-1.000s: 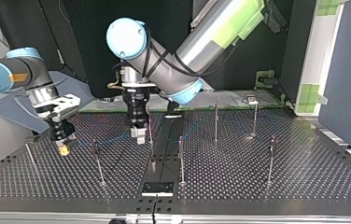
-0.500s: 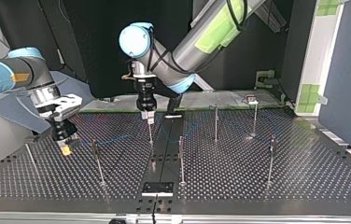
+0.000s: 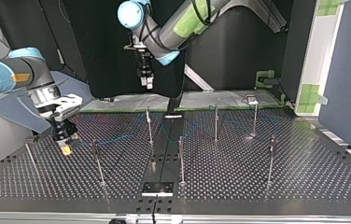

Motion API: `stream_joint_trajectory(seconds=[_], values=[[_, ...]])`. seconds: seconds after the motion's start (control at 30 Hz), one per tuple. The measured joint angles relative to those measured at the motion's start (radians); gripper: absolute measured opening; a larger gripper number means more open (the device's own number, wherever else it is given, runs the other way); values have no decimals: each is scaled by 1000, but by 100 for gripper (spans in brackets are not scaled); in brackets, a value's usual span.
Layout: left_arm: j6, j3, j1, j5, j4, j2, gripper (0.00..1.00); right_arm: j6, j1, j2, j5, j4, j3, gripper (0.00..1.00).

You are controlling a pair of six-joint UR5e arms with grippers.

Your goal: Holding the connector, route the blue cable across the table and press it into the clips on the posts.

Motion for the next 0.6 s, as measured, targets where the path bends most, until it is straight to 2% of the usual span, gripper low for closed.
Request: stream_joint_trajectory(seconds=[0.13,0.23,0.37,0.6], values=[[-15,-39,-36,-34,39,-9,98,0,0,1,0,0,0,0],[-15,-68,-42,-32,69,-11,98,0,0,1,0,0,0,0],[5,-102,-23,-8,102,-11,98,0,-1,1,0,0,0,0],[66,-167,40,55,168,-11,98,1,-5,2,0,0,0,0]])
